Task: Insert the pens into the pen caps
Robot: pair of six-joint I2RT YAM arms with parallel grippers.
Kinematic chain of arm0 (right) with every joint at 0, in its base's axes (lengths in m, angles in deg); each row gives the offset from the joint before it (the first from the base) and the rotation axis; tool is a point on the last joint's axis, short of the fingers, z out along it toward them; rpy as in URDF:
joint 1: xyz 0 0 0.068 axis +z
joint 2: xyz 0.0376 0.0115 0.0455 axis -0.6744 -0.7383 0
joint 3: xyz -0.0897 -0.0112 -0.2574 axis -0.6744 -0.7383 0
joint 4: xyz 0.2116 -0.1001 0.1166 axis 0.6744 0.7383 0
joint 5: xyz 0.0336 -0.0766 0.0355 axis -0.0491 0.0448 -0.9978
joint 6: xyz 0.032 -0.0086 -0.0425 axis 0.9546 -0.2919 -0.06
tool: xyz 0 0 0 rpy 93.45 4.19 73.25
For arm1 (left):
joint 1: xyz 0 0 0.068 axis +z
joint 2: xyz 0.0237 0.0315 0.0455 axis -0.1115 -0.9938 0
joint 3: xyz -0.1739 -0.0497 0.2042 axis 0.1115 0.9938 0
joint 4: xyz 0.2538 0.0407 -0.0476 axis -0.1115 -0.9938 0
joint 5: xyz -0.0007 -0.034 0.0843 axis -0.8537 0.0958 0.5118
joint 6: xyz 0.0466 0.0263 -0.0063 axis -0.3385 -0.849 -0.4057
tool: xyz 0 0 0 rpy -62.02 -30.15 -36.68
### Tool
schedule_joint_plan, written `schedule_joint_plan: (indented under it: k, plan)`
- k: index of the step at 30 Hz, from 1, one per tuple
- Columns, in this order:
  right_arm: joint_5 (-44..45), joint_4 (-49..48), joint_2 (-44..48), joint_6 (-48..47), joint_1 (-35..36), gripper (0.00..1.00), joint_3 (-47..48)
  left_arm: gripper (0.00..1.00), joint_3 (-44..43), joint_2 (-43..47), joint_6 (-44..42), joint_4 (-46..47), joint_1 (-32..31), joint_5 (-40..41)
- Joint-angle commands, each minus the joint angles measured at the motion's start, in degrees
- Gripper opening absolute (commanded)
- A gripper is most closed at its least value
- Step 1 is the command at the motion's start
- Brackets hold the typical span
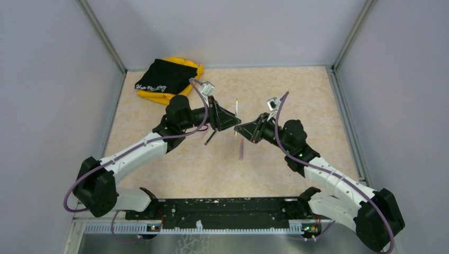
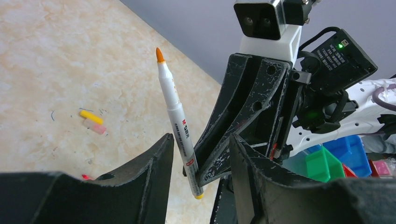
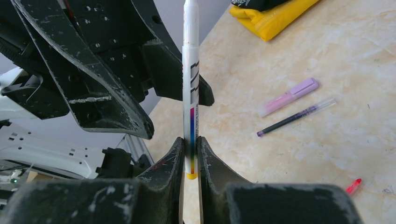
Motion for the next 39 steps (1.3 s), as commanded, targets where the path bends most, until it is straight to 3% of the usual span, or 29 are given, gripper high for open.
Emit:
schedule_joint_plan:
  k: [1, 10, 18, 25, 32, 39]
  plan:
    - [-0.78, -5.96, -0.18, -0.98, 0.96, 0.03, 3.16, 0.52, -0.6, -0.49, -0.02, 1.99, -0.99, -0.41]
    - [-0.4, -8.35, 0.03, -0.3, 1.51, 0.03, 3.38, 0.45, 0.06, -1.0, 0.07, 1.99, -2.2, 0.03]
    - [-0.43, -8.38, -0.14, -0.95, 2.01, 0.09, 3.91, 0.16, 0.18, -0.99, 0.38, 2.74, -2.29, 0.23]
    - [-0.43, -6.55, 0.42, -2.22, 2.13, 0.16, 4.3, 0.01, -0.17, -0.67, -1.37, 1.04, -2.24, 2.63]
    - [6.47, 11.74, 4.23, -11.25, 2.13, 0.35, 8.36, 0.0, -5.76, 0.37, -12.36, -11.79, -1.88, 11.51]
    - [27.65, 41.05, 0.25, -14.45, 1.18, 0.4, 18.15, 0.0, -9.4, 1.7, -22.0, -20.99, 1.07, 23.65]
